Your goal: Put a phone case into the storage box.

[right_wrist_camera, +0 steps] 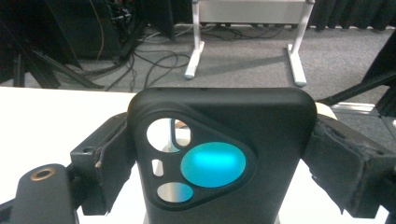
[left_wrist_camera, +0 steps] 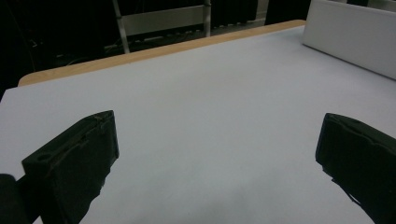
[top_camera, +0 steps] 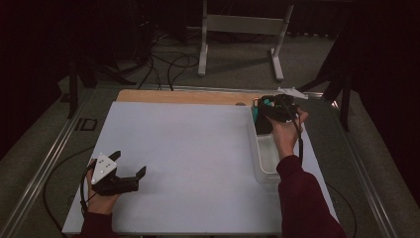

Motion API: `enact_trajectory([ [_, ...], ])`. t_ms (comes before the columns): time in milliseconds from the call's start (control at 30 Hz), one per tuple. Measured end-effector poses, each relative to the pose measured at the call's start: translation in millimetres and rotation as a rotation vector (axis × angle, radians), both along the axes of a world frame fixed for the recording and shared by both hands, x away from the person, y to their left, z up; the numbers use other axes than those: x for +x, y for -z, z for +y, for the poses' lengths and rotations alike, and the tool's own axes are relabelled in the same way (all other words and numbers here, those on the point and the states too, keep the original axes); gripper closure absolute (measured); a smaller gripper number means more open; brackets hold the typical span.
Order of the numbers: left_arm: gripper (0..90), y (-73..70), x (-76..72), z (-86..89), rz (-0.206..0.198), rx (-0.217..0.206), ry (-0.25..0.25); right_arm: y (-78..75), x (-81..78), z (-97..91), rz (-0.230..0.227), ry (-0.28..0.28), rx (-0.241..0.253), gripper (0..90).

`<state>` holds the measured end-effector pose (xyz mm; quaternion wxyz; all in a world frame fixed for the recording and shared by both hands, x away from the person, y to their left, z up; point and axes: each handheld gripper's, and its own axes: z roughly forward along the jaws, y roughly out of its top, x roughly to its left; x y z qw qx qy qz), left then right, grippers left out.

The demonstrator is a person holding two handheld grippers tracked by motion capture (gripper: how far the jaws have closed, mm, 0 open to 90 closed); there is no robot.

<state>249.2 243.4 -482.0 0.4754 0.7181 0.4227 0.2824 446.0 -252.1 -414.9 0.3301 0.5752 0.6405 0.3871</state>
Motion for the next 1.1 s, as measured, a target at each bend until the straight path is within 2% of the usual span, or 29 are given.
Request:
enact_trajectory([
  [733,0.0,-0.7,-0.2,-0.3,-0.006,-0.005,0.0,19.8,18.8,6.0,0.062,0.034,-0.039,12.7],
  [967,0.0,-1.1,-0.4,0.0,-0.008,-0.005,0.001,22.6,22.1,6.2,0.054,0.042,-0.033,12.3],
  [1100,0.0,-1.4,-0.7,0.5,-0.007,-0.007,0.001,22.3,24.6,4.0,0.067,0.03,-0.043,7.7],
])
